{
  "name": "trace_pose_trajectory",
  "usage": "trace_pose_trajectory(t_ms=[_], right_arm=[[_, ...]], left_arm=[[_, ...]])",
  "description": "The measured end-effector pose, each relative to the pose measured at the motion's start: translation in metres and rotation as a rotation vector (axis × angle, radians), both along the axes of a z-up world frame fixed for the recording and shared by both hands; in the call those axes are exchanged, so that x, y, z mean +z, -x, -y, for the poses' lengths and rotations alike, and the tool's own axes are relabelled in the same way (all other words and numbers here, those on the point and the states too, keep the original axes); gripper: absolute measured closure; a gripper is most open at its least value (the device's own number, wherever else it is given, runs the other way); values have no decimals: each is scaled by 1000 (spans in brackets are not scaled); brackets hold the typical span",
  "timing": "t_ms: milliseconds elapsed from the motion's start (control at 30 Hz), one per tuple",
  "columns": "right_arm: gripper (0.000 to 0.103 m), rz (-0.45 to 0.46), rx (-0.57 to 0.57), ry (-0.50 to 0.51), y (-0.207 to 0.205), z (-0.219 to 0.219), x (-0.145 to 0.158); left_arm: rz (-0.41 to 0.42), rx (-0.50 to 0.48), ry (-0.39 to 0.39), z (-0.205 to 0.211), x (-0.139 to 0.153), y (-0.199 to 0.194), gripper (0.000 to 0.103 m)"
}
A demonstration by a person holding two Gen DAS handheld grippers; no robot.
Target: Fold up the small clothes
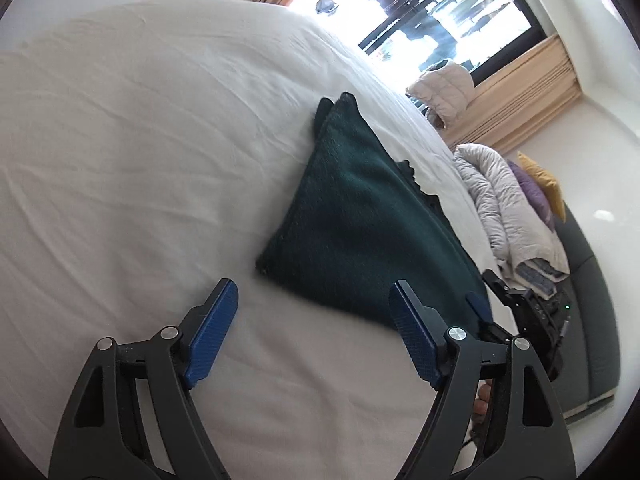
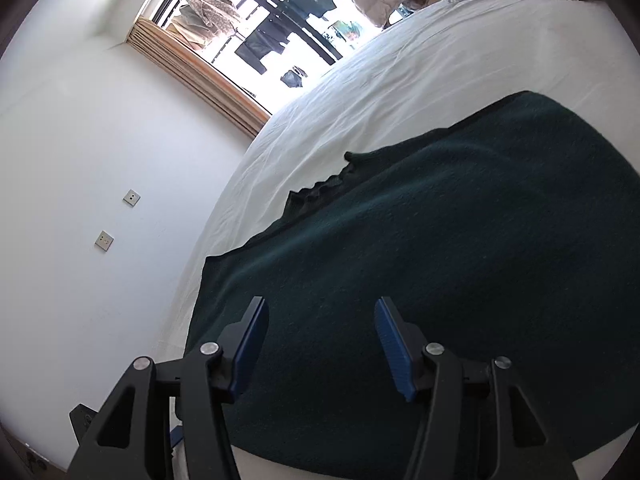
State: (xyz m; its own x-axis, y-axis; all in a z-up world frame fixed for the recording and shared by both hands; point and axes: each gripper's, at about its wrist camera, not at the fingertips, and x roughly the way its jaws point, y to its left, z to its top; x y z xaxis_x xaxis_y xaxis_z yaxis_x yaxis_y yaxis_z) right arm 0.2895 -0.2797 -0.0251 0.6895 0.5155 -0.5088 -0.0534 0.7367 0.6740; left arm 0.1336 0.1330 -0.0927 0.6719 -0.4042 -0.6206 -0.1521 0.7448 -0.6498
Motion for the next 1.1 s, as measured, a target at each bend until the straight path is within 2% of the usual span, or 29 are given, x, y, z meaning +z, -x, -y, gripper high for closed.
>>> trace_pose_trajectory(t_ms=[100,300,433,500,567,633,667,767,833,967,1100], right_arm=[[44,2,16,-3,3,-7,2],[48,-3,25,-20,10,-6,3],[54,-14,28,-27,7,-7,2],[57,-19,36,-14,3,-9,3],[61,-33,44,10,-3,-12,3],[64,-49,53,16,-10,-15,2],[65,-63,57,27,-14,-17,0],[75,-147,75,71,-29,-22,-14],[102,-175,44,80,-32,-19,-24],[103,-193,36,-13,-32,-6,-40],[103,-169,45,10,-31,-10,-44]], left_arm=[[-15,-23,91,11,-7,-4,24],[-9,33,255,14,-15,-19,21],[-11,59,303,18,-26,-37,23],[-12,75,322,19,-27,-45,31],[-33,82,361,16,-34,-57,63],[-57,94,390,12,-44,-69,80],[-60,93,389,11,-46,-73,88],[-48,80,334,12,-46,-83,93],[-34,69,295,16,-42,-87,94],[-4,56,235,23,-31,-95,96],[60,24,133,36,-1,-98,96]])
